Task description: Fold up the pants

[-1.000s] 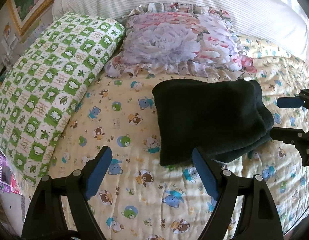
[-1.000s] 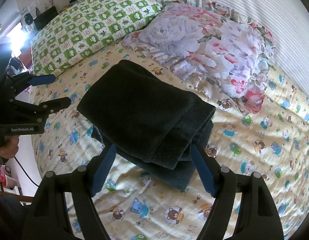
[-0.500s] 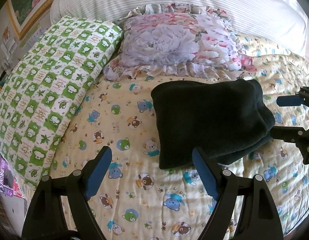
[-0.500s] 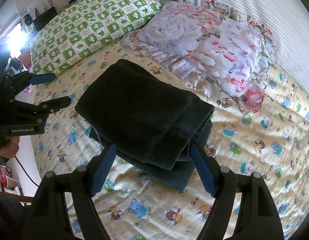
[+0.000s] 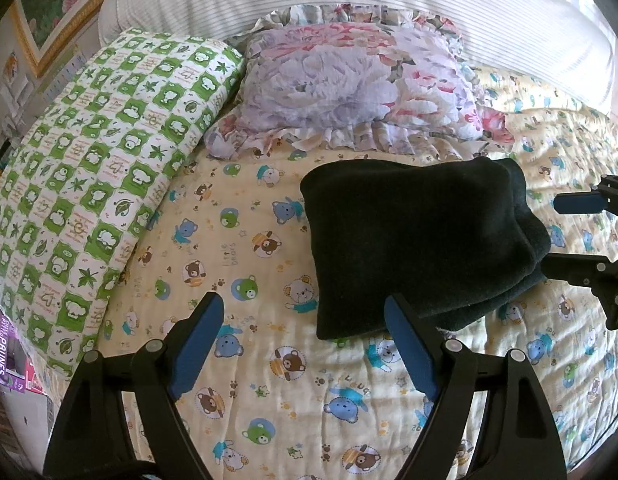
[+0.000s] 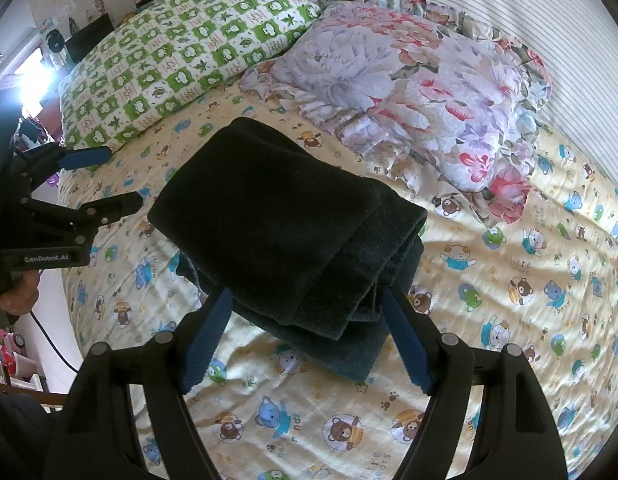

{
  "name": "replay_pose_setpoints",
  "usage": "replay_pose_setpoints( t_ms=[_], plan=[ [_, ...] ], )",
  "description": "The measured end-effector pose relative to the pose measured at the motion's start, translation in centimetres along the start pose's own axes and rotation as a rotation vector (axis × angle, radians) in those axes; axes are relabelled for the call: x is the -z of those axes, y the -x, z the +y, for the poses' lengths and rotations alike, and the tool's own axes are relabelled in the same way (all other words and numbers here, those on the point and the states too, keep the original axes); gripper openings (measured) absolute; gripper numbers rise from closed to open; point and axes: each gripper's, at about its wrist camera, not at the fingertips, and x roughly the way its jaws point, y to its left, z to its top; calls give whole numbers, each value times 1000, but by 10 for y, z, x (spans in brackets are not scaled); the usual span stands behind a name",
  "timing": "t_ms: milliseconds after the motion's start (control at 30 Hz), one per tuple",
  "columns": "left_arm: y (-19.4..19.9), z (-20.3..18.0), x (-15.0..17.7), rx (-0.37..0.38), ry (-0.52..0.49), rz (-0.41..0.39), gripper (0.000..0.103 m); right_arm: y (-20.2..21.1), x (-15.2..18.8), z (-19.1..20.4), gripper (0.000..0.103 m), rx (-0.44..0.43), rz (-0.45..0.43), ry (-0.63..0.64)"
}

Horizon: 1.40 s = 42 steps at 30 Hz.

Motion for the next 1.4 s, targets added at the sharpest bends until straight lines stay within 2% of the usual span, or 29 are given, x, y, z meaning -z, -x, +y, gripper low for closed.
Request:
replay_pose_setpoints(
  t_ms=[1400],
  plan=[
    [-15, -3, -10, 25, -7, 31, 83, -5, 0, -3, 78, -5, 12, -25]
  ],
)
